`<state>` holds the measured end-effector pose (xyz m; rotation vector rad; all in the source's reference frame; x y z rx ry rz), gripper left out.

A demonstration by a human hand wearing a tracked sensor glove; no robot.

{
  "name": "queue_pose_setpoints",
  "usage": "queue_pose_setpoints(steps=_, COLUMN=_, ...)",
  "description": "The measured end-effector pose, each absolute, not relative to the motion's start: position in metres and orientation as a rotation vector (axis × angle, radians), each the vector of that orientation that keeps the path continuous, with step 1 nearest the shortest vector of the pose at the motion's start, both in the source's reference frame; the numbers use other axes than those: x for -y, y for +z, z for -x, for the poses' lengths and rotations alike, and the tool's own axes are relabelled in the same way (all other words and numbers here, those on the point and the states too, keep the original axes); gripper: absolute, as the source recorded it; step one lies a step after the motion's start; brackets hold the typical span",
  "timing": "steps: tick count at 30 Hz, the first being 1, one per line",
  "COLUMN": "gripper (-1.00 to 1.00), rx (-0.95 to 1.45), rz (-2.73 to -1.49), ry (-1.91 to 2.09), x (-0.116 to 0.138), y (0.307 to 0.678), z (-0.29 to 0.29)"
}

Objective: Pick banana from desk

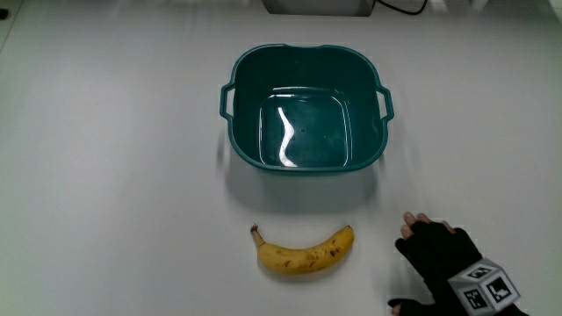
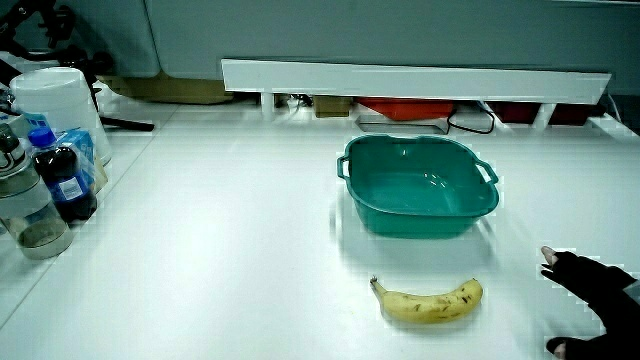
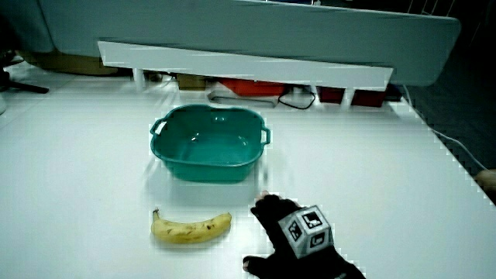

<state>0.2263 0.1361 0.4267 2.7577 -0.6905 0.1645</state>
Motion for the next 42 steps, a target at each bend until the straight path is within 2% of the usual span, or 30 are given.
queue_pose_setpoints(steps=4, gripper=0.0, rx=0.787, rz=-2.775, ry=0.149, x=-0.126, y=0.434, z=-0.21)
queue_pose_setpoints(steps=7, gripper=0.0, rx=0.848, rz=-2.764, ry=0.289, x=-0.115, y=0.419, z=-0.187)
queue_pose_setpoints(steps=8, gripper=0.0, rx=0.905, rz=-2.8, ry=0.281, x=-0.113, y=0.422, z=-0.184)
queue_pose_setpoints(steps=11, gripper=0.0, rx=0.98, rz=-2.807, ry=0.217, x=-0.108, y=0.431, z=-0.17)
queue_pose_setpoints(steps=12, gripper=0.0, rx=0.955, rz=-2.732, ry=0.358, x=-0.102, y=0.415, z=-0.157)
queue_pose_setpoints(steps=14, gripper=0.0, rx=0.951, rz=-2.665, ry=0.406, x=-0.097, y=0.412, z=-0.145)
queue_pose_setpoints(steps=27, gripper=0.0, rx=1.037, rz=-2.5, ry=0.485, x=-0.088, y=0.429, z=-0.097)
queue_pose_setpoints(steps=42, gripper=0.62, rx=1.078, rz=-2.458, ry=0.529, x=-0.097, y=0.446, z=-0.085)
